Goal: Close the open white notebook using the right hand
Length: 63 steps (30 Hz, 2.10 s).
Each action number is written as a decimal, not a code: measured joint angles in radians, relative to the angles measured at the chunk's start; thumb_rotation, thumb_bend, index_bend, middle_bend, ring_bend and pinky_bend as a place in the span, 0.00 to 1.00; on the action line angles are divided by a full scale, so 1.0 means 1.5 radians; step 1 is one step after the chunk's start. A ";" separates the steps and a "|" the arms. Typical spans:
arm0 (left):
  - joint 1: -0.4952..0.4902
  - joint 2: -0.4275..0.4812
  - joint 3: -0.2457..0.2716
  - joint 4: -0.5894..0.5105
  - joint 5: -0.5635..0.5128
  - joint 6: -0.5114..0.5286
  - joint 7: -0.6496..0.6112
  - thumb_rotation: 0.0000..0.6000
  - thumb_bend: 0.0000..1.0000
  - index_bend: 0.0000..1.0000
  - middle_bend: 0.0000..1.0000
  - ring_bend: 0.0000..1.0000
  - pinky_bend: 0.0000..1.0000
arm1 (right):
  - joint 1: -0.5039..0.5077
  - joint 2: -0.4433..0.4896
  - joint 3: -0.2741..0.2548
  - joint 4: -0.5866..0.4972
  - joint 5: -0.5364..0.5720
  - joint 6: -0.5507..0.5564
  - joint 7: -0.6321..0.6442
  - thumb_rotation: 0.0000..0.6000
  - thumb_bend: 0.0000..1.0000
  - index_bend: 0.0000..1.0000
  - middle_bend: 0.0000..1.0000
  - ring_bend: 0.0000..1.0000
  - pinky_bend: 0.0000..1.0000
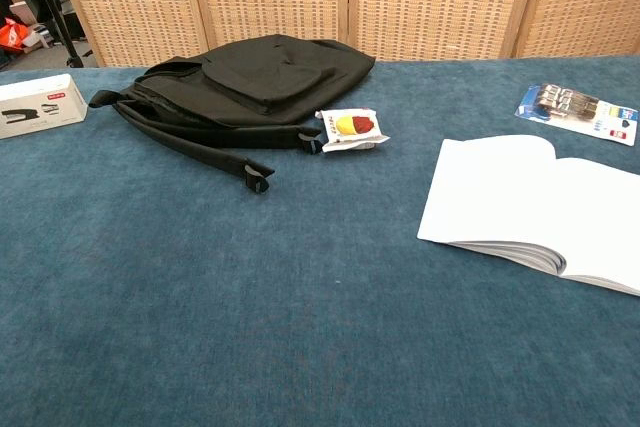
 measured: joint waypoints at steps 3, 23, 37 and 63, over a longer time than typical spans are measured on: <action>0.000 0.000 0.000 0.000 0.000 0.000 0.000 0.92 0.07 0.00 0.00 0.00 0.00 | 0.000 0.000 0.000 0.000 0.000 -0.001 0.000 1.00 0.25 0.00 0.00 0.00 0.00; -0.004 0.002 -0.001 0.001 -0.002 -0.007 -0.013 0.92 0.07 0.00 0.00 0.00 0.00 | 0.008 -0.019 0.011 -0.006 0.014 -0.009 -0.012 1.00 0.25 0.00 0.00 0.00 0.00; -0.009 0.014 0.003 0.002 -0.001 -0.020 -0.061 0.92 0.07 0.00 0.00 0.00 0.00 | 0.008 -0.071 0.032 -0.106 0.047 0.008 -0.155 1.00 0.26 0.00 0.00 0.00 0.00; -0.009 0.009 0.004 0.009 0.002 -0.016 -0.056 0.92 0.07 0.00 0.00 0.00 0.00 | 0.050 -0.224 0.052 -0.153 0.114 -0.039 -0.264 1.00 0.26 0.00 0.00 0.00 0.00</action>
